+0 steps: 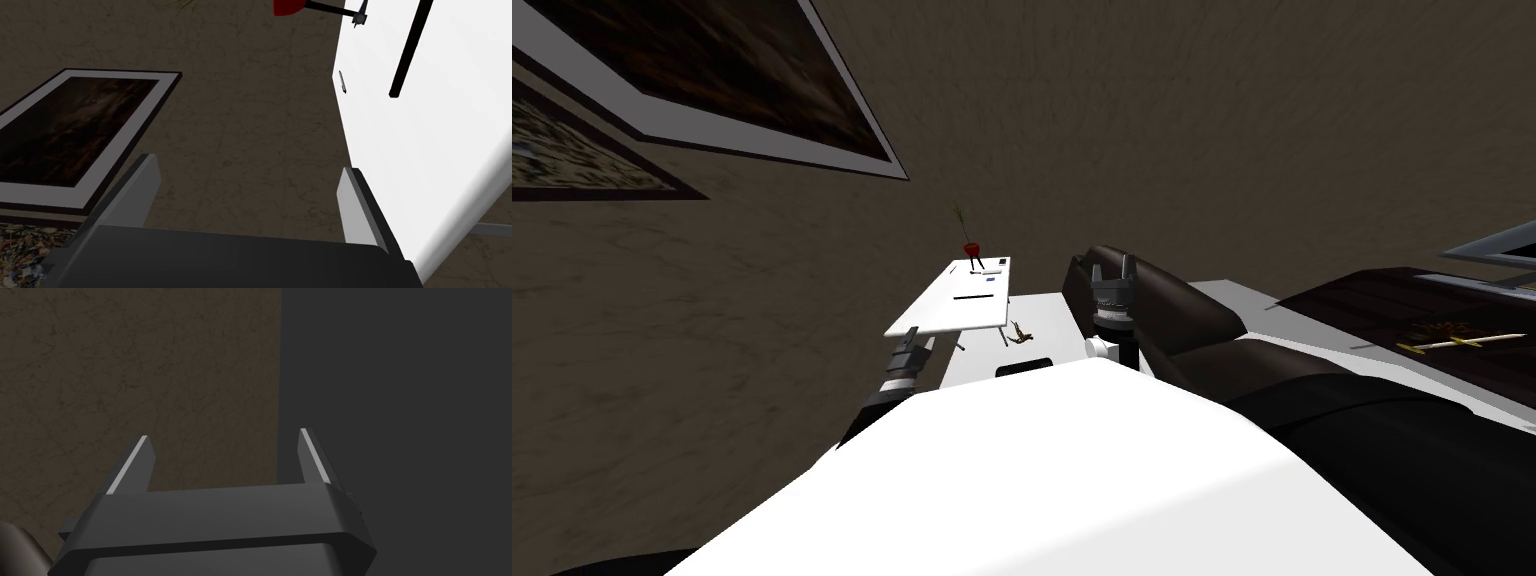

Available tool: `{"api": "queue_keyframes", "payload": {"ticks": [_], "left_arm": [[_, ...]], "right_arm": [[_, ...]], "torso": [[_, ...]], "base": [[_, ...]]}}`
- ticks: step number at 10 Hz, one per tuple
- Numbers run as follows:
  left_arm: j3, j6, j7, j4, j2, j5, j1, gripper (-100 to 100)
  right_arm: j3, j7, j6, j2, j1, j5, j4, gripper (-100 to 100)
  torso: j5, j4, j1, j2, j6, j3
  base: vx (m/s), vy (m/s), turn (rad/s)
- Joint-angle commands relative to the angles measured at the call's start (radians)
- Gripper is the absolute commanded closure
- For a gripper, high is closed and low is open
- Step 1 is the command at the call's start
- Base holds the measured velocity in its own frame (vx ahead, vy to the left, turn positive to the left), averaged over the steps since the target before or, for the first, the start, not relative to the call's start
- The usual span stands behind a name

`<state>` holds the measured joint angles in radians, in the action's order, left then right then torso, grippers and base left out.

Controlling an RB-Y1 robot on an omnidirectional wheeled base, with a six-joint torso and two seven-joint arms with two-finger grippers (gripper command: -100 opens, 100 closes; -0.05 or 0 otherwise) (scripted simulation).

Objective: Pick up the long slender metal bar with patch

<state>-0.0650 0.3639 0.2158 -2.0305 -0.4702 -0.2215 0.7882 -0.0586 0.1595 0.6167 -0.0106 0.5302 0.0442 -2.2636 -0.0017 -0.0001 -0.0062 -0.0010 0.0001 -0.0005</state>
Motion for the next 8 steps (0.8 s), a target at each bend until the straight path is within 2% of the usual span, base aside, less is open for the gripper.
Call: {"api": "queue_keyframes", "payload": {"ticks": [1,2,3,4,5,6,7,8], "left_arm": [[0.001,-0.018,0.015,0.027,-0.050,-0.023,0.024,-100],[0.001,-0.018,0.015,0.027,-0.060,-0.023,0.024,-100],[0.004,-0.032,0.030,0.053,-0.101,-0.044,0.043,-100],[0.004,-0.032,0.030,0.053,-0.112,-0.044,0.043,-100],[0.007,-0.047,0.045,0.079,-0.151,-0.066,0.060,-100],[0.007,-0.047,0.045,0.079,-0.165,-0.066,0.060,-100],[0.012,-0.064,0.060,0.105,-0.203,-0.089,0.076,-100],[0.012,-0.064,0.060,0.105,-0.219,-0.089,0.076,-100]], "right_arm": [[0.000,0.000,0.000,0.000,0.000,0.000,0.000,0],[0.000,0.000,0.000,0.000,0.000,0.000,0.000,0],[0.000,0.000,0.000,0.000,0.000,0.000,0.000,0],[0.000,0.000,0.000,0.000,0.000,0.000,0.000,0],[0.000,0.000,0.000,0.000,0.000,0.000,0.000,0],[0.000,0.000,0.000,0.000,0.000,0.000,0.000,0],[0.000,0.000,0.000,0.000,0.000,0.000,0.000,0],[0.000,0.000,0.000,0.000,0.000,0.000,0.000,0]], "torso": [[0.000,0.000,0.000,0.000,0.000,0.000],[0.000,0.000,-0.002,0.000,0.000,0.000],[0.000,0.000,-0.002,0.001,0.000,0.000],[0.000,0.000,-0.003,0.000,0.000,0.000],[0.000,0.000,0.000,-0.001,0.000,0.000],[0.000,0.000,-0.002,-0.003,0.000,-0.001],[0.000,0.000,-0.001,-0.002,0.000,-0.001],[0.000,-0.001,-0.002,-0.003,0.000,-0.002]], "base": [[0.014,-0.136,-0.060],[0.012,-0.132,-0.018],[0.022,-0.144,-0.042],[0.035,-0.104,-0.013],[0.070,-0.141,-0.054],[0.048,-0.121,-0.022],[0.068,-0.140,-0.046],[0.066,-0.113,-0.014]]}}
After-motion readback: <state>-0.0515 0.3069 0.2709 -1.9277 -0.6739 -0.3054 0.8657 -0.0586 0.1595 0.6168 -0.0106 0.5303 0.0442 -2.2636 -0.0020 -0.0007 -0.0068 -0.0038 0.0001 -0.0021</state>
